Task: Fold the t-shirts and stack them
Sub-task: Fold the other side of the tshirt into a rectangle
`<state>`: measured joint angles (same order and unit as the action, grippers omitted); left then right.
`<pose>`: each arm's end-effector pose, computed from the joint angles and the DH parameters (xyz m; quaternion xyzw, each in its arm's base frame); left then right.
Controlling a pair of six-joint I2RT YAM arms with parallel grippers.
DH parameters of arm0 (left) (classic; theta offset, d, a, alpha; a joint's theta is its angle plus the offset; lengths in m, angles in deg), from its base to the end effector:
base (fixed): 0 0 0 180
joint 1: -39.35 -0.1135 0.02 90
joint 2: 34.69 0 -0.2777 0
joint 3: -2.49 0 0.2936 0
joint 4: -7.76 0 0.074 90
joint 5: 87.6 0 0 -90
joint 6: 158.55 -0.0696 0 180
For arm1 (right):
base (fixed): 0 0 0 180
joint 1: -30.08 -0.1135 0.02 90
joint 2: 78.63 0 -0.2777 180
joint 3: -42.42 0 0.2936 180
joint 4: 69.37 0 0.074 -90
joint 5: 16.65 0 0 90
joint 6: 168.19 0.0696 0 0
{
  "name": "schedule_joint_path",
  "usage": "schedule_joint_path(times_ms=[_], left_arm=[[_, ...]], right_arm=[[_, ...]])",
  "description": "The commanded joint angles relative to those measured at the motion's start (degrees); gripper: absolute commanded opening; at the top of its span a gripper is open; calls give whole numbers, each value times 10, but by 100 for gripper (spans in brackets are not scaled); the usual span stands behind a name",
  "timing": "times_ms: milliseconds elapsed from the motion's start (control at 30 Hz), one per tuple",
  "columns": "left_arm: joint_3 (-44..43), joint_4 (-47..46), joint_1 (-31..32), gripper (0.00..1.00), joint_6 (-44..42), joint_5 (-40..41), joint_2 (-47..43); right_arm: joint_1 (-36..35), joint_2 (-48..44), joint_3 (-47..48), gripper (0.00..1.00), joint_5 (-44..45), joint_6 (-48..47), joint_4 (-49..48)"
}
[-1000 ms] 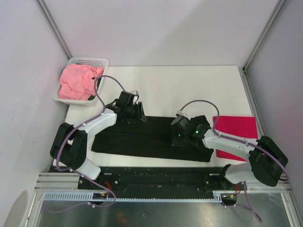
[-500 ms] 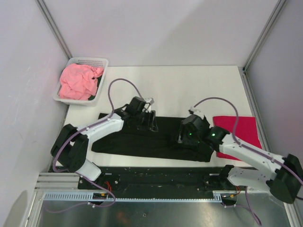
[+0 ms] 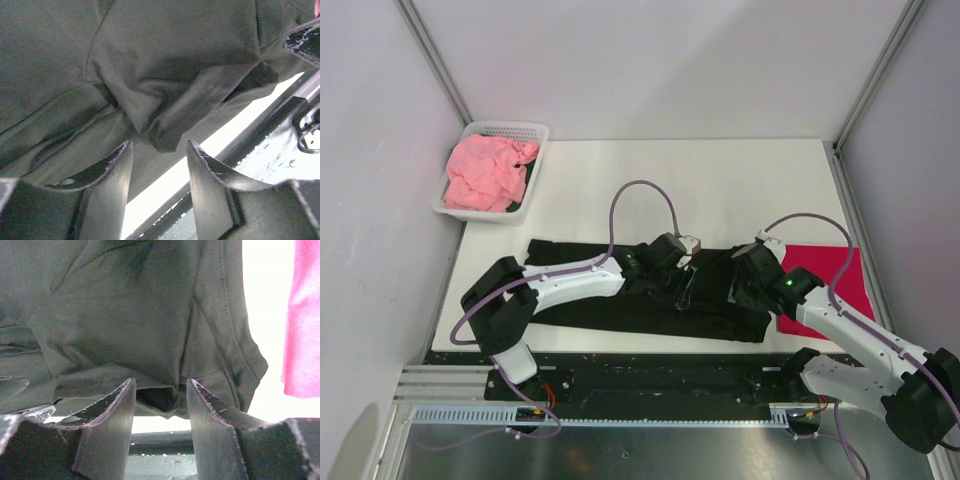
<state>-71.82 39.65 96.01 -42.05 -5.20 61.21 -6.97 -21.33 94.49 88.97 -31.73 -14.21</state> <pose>0.2158 -0.3448 0.1668 0.2666 0.9095 -0.2546 0.1921 0.1965 0.1248 0.1978 0.1132 0.9518 0.0706 0.2763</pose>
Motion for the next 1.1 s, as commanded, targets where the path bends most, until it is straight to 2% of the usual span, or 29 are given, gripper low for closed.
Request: schedule_joint_path(times_ms=[0, 133, 600, 700, 900, 1067], left_arm=[[-31, 7, 20, 51, -1, 66, 2], [-26, 13, 29, 50, -2, 94, -3], [-44, 27, 59, 45, -2, 105, 28], [-46, 31, 60, 40, 8, 129, 32], [-40, 54, 60, 24, 26, 189, 17], [-14, 65, 59, 21, 33, 217, -11]], right_arm=[[5, -14, -1, 50, 7, -8, -1], [6, -14, -5, 50, 3, -9, -7], [14, -10, -9, 50, -2, -15, -15], [15, -10, -11, 50, -4, -15, -17], [16, -13, -14, 49, -11, -15, -15], [16, -16, -15, 49, -25, -16, -14]])
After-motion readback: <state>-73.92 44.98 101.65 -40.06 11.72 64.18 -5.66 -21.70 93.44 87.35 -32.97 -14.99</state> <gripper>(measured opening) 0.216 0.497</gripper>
